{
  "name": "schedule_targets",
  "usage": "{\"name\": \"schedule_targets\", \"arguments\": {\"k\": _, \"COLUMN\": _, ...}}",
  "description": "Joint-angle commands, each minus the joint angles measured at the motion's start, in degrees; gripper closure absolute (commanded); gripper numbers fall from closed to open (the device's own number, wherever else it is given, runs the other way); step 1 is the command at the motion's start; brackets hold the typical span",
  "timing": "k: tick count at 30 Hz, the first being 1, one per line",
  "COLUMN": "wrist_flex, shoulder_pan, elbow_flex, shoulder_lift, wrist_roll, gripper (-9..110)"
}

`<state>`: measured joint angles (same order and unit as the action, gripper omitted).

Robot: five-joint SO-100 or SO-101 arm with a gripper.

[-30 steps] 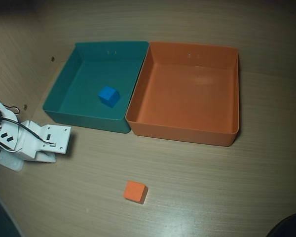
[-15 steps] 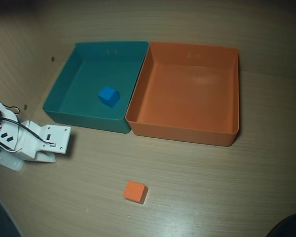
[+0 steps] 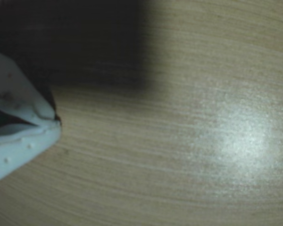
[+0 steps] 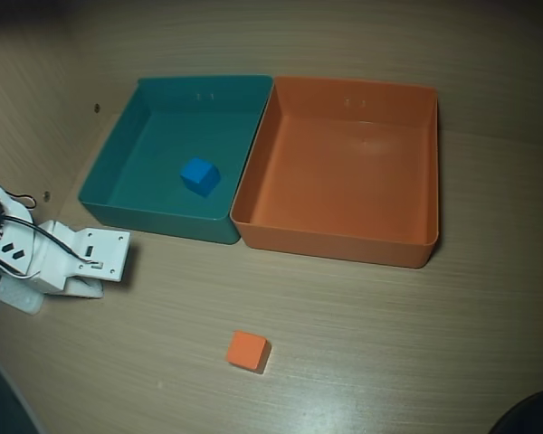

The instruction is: Grasp a cube and put it in the box.

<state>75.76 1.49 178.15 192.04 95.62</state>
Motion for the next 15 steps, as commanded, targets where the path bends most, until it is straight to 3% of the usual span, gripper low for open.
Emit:
{"name": "schedule_targets", "arguments": {"k": 1, "wrist_flex": 0.62, "shoulder_pan": -0.35, "elbow_flex": 2.20, "shoulder_lift": -0.62, "wrist_roll": 0.53, "gripper": 107}}
{"name": "schedule_targets", "arguments": {"k": 15, "wrist_flex": 0.53, "shoulder_pan": -0.44, "elbow_flex": -17.93, "shoulder_lift": -1.14, "wrist_roll": 0.62, "gripper": 107}}
